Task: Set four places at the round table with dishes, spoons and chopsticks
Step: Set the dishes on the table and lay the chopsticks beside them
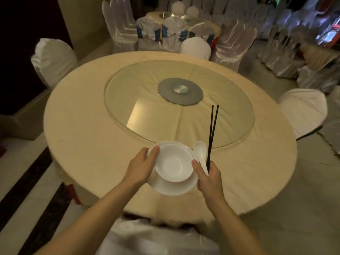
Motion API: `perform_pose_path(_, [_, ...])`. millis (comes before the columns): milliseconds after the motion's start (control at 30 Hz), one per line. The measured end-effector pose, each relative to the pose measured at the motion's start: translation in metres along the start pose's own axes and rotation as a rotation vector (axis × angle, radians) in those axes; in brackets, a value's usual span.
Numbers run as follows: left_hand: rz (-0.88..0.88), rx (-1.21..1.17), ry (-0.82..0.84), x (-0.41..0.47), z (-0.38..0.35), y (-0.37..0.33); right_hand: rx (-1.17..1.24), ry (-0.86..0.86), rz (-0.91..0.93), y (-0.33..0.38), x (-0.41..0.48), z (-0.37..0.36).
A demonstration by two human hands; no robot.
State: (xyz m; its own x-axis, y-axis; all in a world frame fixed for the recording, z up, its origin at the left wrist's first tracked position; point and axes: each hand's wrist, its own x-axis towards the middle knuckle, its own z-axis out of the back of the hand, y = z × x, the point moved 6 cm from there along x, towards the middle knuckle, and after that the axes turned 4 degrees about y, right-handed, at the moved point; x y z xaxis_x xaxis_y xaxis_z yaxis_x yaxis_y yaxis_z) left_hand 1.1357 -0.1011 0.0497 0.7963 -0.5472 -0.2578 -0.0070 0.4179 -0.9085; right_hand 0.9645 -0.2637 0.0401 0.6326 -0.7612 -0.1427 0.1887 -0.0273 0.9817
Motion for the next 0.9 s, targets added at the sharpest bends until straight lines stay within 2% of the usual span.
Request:
perform_pose_path(267, [0.12, 0.158, 0.07, 0.06, -0.017, 0.071, -0.106, -0.007, -0.063, -0.073, 0.041, -0.028])
perform_pose_path(433, [0.144, 0.135, 0.098, 0.084, -0.039, 0.1, -0.085, -0.031, -0.186, -0.115, 0.063, -0.03])
perform_pose_path(533, [0.173, 0.107, 0.108, 0.1, -0.052, 0.117, -0.084, -0.015, -0.2, -0.136, 0.079, -0.03])
perform_pose_path(900, [0.113, 0.186, 0.106, 0.133, -0.076, 0.145, -0.143, 0.018, -0.236, -0.173, 0.113, -0.025])
